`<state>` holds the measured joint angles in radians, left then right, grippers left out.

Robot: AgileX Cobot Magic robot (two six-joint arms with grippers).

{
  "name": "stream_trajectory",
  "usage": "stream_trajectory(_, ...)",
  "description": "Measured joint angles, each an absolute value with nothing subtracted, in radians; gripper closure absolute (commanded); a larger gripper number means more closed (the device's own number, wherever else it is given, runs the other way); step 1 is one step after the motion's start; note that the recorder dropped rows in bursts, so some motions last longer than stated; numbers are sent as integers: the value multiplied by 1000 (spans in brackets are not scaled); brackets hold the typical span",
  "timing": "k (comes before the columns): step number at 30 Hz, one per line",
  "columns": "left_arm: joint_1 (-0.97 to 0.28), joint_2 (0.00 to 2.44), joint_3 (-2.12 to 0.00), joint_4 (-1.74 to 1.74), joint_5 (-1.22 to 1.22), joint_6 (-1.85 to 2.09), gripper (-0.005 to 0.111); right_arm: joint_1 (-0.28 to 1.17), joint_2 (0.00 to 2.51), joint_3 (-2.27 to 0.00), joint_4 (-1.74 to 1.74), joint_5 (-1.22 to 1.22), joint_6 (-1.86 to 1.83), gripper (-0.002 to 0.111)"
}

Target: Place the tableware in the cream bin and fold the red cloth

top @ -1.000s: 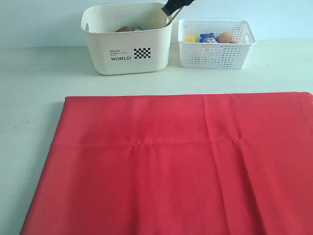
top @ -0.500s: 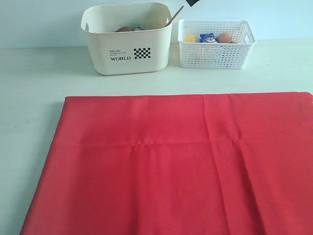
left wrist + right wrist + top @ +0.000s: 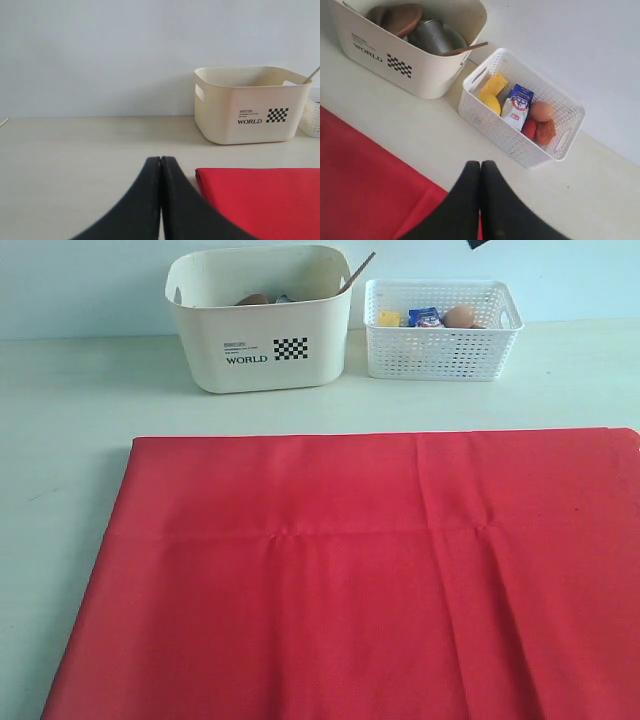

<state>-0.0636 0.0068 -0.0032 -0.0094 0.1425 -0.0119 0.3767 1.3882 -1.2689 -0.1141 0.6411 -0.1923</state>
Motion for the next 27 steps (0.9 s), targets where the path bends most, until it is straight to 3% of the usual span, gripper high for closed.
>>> stream_trajectory(12, -64, 7, -3, -9, 143, -12, 106, 377, 914, -1005, -114, 597, -50, 108)
stream_trajectory(27, -64, 7, -3, -9, 143, -12, 106, 377, 422, -521, -104, 237, 184, 108)
